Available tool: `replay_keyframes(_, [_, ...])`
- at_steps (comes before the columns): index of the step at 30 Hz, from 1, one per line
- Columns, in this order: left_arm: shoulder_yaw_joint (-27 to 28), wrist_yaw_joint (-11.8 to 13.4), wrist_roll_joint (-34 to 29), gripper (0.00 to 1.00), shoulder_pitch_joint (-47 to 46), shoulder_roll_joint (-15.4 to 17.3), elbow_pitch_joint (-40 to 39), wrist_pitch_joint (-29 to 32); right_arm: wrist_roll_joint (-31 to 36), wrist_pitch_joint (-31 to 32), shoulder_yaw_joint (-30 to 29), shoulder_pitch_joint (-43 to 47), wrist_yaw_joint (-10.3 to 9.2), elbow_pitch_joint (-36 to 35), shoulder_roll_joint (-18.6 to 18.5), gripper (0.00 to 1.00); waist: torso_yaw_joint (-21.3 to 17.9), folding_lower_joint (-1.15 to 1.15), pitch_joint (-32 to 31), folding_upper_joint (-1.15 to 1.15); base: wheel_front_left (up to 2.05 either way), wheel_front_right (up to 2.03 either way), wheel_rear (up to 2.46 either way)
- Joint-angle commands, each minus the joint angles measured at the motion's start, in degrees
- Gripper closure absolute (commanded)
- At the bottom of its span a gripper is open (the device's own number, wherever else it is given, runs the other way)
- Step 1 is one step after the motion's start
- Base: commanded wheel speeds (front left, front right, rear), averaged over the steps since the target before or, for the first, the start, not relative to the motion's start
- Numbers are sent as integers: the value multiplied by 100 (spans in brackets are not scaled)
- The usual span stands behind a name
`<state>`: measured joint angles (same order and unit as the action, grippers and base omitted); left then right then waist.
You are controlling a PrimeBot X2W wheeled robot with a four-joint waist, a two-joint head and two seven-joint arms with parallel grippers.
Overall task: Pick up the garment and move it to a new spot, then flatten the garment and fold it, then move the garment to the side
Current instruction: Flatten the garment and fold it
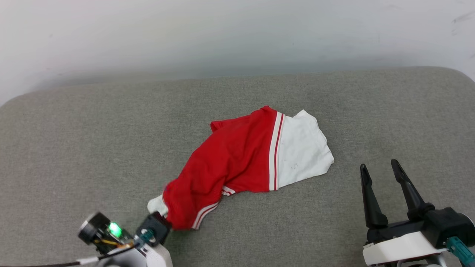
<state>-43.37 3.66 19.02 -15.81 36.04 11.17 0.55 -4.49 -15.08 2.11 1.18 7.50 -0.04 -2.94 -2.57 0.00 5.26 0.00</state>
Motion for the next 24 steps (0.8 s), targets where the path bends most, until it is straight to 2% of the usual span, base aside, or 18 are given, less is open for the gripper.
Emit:
replay_keyframes(1, [-130,-91,61,100,104,-152,189,58,43,-14,-35,-36,-2,-15,10,0,-18,0,31,0,0,0,0])
replay_keyframes(8, [-555,-356,117,100,249,-620,761,69,85,-14,-64,15,-2,21,10,0,39,0,-14,0,0,0,0])
replay_keyframes(9, [-575,-391,151,67,251,-668,858,70,91,-14,-59,13,-2,27,10,0,54,0,-37,0,0,0,0])
replay_keyframes(10, [-599,-415,164,18,252,-698,949,75,96,-14,-52,15,-2,30,10,0,72,0,-67,0,0,0,0])
replay_keyframes(11, [-618,-434,180,0,250,-722,1040,59,95,-14,-44,20,-2,35,10,0,89,0,-98,0,0,0,0])
replay_keyframes(19, [-303,-288,380,0,279,-730,1308,-662,109,-14,-60,150,-2,66,10,0,255,0,-400,0,0,0,0])
replay_keyframes(24, [-40,27,386,0,389,-515,918,-1092,103,-14,-103,215,-3,29,9,0,329,0,-546,0,0,0,0])
